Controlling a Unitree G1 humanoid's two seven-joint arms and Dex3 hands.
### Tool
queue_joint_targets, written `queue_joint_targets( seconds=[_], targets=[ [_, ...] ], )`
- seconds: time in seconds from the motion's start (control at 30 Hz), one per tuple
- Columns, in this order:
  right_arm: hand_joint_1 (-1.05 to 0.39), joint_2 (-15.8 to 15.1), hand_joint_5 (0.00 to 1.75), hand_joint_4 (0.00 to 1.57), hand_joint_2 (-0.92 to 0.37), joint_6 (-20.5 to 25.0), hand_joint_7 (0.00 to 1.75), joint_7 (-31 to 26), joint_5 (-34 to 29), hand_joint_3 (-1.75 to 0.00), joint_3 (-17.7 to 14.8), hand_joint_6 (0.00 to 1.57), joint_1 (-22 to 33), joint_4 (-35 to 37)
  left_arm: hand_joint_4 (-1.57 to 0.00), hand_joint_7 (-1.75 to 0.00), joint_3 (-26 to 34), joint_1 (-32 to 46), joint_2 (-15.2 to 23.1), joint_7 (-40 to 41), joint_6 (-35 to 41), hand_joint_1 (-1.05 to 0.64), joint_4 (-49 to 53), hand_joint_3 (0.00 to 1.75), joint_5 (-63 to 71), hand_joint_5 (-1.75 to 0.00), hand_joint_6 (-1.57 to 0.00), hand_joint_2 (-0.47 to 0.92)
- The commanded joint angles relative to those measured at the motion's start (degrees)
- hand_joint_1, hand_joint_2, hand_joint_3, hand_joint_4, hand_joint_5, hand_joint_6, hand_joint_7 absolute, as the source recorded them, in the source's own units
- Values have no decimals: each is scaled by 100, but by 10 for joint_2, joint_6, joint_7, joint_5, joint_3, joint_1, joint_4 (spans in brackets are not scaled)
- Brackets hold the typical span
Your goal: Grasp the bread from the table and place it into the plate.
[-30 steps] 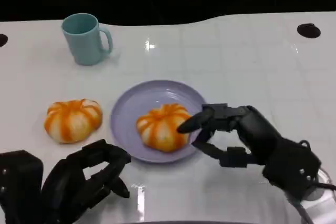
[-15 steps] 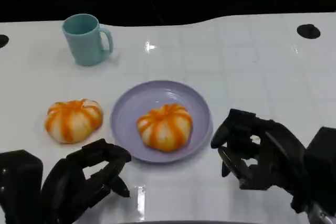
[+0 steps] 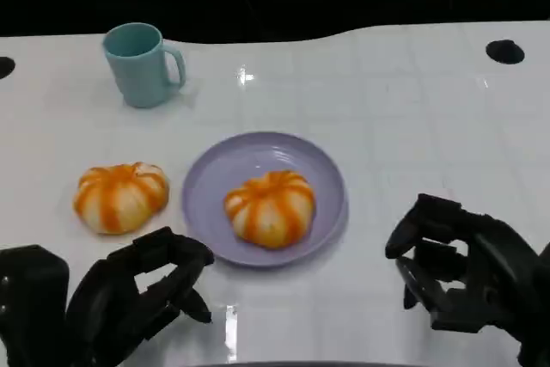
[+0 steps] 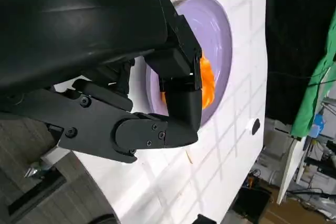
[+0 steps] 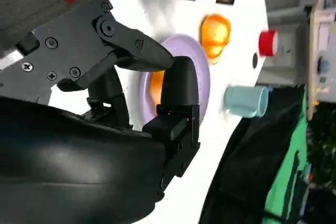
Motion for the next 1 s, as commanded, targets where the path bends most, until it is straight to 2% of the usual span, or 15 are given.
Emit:
queue_joint_targets(
  seconds=[0.03,0.27,0.6,1.0],
  targets=[
    [-32,-2,170,58,-63,20,150,-15,-4,-91,-6,52,16,-19,-66,-112,8,-4,10,0,7,-52,0,34,-7,-159,-72,92],
    [-36,-2,173,58,-64,-18,152,-18,-23,-89,0,53,25,9,-65,-112,6,1,14,1,5,-50,-5,36,-6,-160,-71,92],
    [-28,4,175,60,-62,-80,155,-11,-34,-94,7,53,29,46,-65,-113,3,7,15,2,0,-49,-9,37,0,-159,-71,92],
    [-24,-1,175,67,-60,-76,156,-2,-58,-97,20,54,23,58,-63,-118,3,0,17,-1,-15,-50,12,36,6,-163,-68,92]
  ],
)
